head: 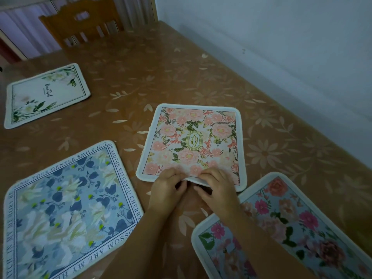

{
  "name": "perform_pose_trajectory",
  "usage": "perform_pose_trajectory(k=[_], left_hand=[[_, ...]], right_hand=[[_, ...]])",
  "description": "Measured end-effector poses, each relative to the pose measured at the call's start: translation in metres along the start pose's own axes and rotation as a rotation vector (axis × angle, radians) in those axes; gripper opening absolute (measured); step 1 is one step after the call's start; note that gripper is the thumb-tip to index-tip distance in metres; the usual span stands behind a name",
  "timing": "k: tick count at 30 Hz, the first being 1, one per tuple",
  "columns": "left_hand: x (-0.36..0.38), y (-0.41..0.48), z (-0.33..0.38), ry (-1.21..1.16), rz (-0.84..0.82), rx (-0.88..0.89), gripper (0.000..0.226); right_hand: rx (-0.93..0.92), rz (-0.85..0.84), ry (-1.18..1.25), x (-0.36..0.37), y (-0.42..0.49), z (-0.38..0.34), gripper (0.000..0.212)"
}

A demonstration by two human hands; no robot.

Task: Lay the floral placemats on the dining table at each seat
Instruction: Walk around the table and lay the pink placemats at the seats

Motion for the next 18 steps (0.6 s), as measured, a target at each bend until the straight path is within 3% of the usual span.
perform_pose_trajectory(k=[7, 18], left_hand=[[-0.039, 0.008, 0.021, -0.022, 0.109, -0.010, 0.017], [-0.108, -0.083, 0.062, 0.043, 0.107, -0.036, 0.013]], right_hand=[[-0.042, 0.076, 0.010, -0.037, 0.016, -0.031, 0.023], [-0.043, -0.090, 0.175, -0.079, -0.040, -0.107, 0.008]])
Point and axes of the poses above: each hand's wrist, its own y-axis towards the middle knuckle, its own x-axis out of the palm, z = x × y, the point moved 6 cm from there along y, towards the middle knuckle, and after that the axes turned 1 degree about -z, right-handed, at the moved point
